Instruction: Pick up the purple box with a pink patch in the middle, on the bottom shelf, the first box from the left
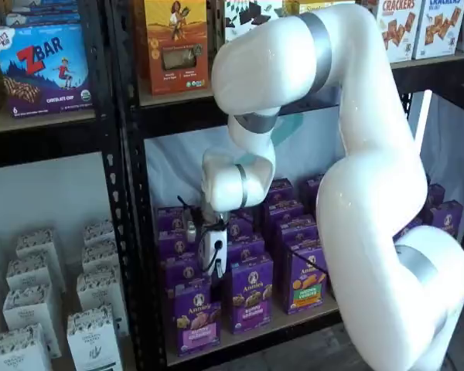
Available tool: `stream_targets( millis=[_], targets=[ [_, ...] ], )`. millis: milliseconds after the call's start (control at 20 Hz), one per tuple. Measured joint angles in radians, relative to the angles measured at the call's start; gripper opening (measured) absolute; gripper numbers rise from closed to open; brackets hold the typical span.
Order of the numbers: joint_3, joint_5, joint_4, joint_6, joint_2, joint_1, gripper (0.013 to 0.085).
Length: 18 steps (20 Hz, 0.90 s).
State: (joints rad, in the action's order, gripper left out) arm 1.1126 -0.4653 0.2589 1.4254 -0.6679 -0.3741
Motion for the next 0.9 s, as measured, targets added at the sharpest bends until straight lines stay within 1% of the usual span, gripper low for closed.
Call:
stream_targets(
  millis=[100, 200, 400, 500, 600, 800, 900],
  targets=[
    [0.017, -0.025, 0.013, 0.017, -0.009, 0.007, 0.085],
    [0.026, -0.032, 0.015, 0.025, -0.016, 0.013, 0.085],
    [0.029, -0.012, 0.022, 0.039, -0.026, 0.019, 0.085],
    [0.025, 0.02, 0.046, 0.062, -0.032, 0.019, 0.085],
    [0.027, 0.047, 0.085, 0.094, -0.042, 0.014, 0.085],
    [0.043, 0.081, 0.139, 0.136, -0.064, 0.003, 0.085],
    [0.054, 0.102, 0.18, 0.167, -0.076, -0.004, 0.085]
  ],
)
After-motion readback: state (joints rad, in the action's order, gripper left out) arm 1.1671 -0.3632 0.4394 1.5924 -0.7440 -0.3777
